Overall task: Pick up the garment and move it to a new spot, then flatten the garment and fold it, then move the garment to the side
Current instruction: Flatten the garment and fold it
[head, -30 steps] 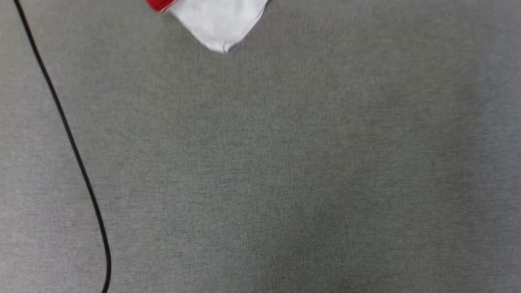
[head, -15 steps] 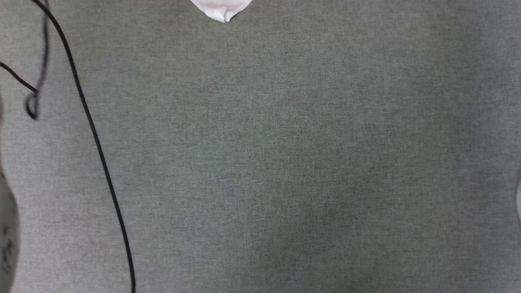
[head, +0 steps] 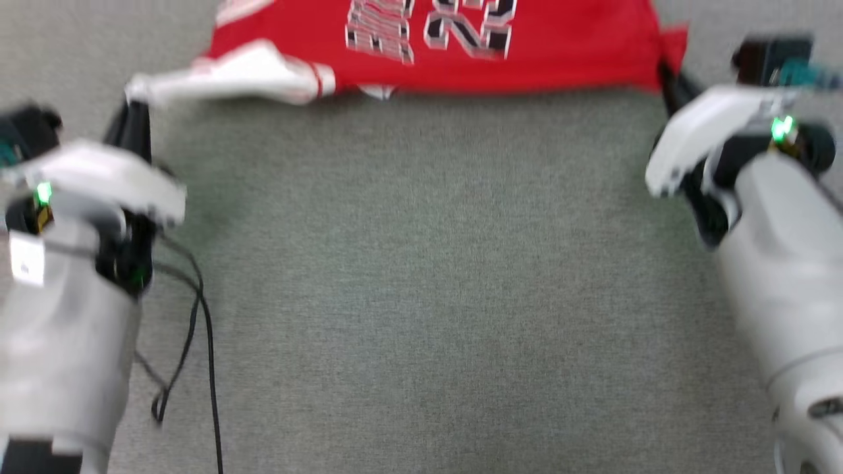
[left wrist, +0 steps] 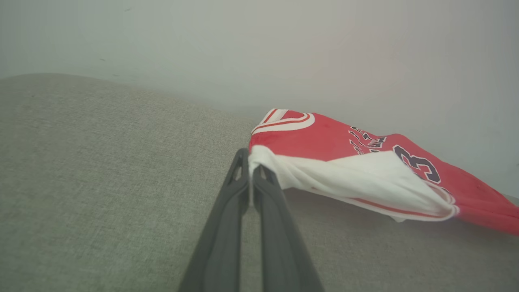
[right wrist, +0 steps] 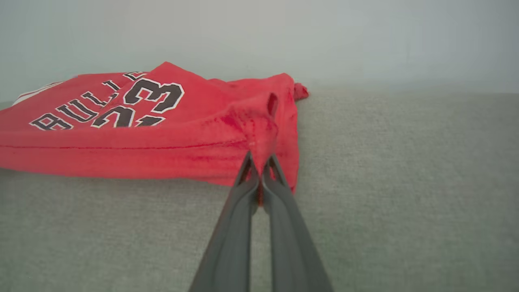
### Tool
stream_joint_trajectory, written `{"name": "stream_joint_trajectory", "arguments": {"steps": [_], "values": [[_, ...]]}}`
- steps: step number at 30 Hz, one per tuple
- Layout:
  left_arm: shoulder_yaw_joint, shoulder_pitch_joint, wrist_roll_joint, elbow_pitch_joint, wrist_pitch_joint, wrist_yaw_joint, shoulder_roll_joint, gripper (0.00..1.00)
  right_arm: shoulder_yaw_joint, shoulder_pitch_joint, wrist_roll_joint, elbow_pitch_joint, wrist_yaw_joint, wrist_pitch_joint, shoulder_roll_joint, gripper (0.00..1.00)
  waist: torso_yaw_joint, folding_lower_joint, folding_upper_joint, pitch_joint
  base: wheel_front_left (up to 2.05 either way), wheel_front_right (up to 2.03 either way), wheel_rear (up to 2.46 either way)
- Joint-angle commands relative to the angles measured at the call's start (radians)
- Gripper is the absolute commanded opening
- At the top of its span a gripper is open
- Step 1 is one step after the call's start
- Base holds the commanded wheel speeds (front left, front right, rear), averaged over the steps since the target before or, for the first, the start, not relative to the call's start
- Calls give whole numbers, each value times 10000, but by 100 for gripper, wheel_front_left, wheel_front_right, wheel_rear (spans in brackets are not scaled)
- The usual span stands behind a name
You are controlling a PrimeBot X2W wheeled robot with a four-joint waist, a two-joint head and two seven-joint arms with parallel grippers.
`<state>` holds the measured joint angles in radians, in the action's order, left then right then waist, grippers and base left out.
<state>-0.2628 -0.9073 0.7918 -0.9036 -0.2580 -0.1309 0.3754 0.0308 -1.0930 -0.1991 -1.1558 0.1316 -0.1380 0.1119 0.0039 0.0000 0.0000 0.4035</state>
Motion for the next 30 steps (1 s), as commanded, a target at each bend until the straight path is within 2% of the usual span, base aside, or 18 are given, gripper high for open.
{"name": "stream_joint_trajectory", "arguments": {"steps": [1, 11, 21, 25, 30], "values": [[-4, 618, 82, 214, -61, 9, 195, 0, 246, 518, -147, 57, -18, -156, 164, 0, 68, 0, 0, -633, 0, 0, 0], [533, 4313, -45, 1743, -91, 130, 220, 0, 1752, 3692, -1668, 1036, -21, -362, 833, 0, 221, 0, 0, -2357, 0, 0, 0], [843, 7791, 126, 3711, 220, 1063, 430, 0, 2186, 6886, -2779, 2902, -26, -244, 1543, 0, 273, 0, 0, -3747, 0, 0, 0], [949, 9121, 357, 4806, 738, 1588, 529, 0, 1824, 8247, -2848, 3889, -33, -62, 1749, 0, 364, 0, 0, -4098, 0, 0, 0], [1111, 10641, 600, 6494, 1317, 2391, 613, 0, 981, 10140, -2566, 5436, -35, 498, 1598, 0, 457, 0, 0, -4208, 0, 0, 0]]}}
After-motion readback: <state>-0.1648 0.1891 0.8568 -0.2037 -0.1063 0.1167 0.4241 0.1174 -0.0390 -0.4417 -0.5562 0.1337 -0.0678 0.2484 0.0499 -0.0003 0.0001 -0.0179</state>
